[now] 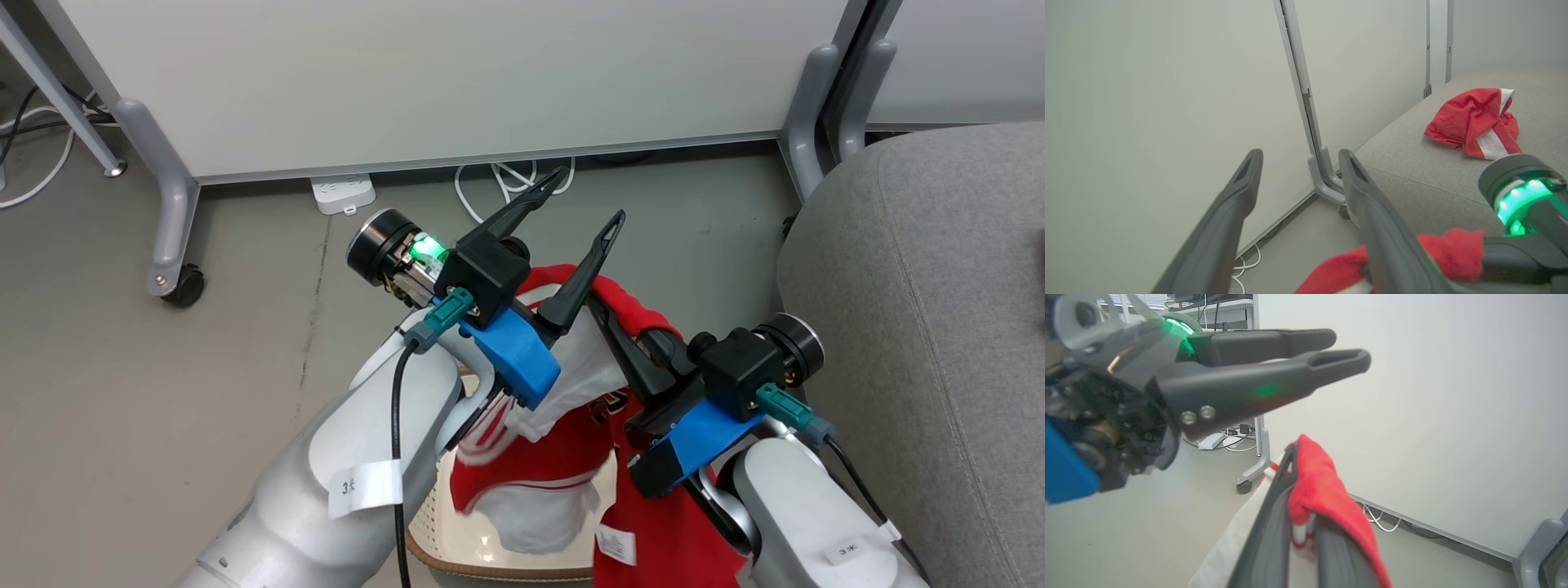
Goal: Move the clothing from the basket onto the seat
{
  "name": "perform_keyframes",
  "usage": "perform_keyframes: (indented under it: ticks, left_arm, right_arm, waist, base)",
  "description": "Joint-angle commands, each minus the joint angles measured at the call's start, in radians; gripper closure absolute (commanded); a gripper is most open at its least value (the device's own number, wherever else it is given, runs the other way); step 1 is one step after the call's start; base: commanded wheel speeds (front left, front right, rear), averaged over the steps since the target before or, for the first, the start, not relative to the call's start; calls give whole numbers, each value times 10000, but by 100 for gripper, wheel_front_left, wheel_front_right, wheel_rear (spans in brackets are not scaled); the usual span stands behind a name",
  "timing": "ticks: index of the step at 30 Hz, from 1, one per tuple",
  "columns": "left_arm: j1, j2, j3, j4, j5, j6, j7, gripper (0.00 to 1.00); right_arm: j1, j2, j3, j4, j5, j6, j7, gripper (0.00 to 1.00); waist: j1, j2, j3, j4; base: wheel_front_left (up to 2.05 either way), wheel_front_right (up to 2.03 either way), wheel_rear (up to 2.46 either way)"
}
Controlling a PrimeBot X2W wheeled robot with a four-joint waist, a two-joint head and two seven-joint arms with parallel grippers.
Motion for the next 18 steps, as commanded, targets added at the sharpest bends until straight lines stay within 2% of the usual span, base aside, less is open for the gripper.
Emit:
perform_keyframes:
  ticks: [1, 12, 18]
  left_arm:
    - [67, 10, 21, 24, 23, -12, -47, 0]
    - [-4, 115, 27, 70, 70, -12, -47, 0]
    - [-223, 150, 56, -54, 162, -12, -46, 0]
  right_arm:
    - [81, -53, -48, -12, 19, 1, 1, 100]
    - [148, -40, -421, -110, -33, 1, 1, 100]
    - [-27, -53, -1205, -392, -172, 1, -1, 100]
  waist:
    - [0, 0, 13, -25]
    - [0, 0, 159, -264]
    - [0, 0, 689, -894]
  base:
    - [0, 0, 0]
    - [0, 0, 0]
    - [0, 0, 0]
